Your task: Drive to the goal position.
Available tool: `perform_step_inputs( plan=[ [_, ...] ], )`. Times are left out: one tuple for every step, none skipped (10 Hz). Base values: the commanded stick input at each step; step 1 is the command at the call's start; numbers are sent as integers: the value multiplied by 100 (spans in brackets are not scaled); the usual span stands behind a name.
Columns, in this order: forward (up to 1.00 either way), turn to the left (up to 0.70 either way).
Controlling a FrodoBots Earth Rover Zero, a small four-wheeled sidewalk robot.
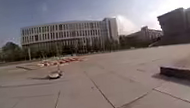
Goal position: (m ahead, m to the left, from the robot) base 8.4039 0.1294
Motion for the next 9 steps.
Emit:
perform_step_inputs(
  plan=[
    [100,4],
    [100,4],
    [100,4],
    [100,4],
    [100,4],
    [100,4],
    [100,4],
    [100,4],
    [100,4]
  ],
)
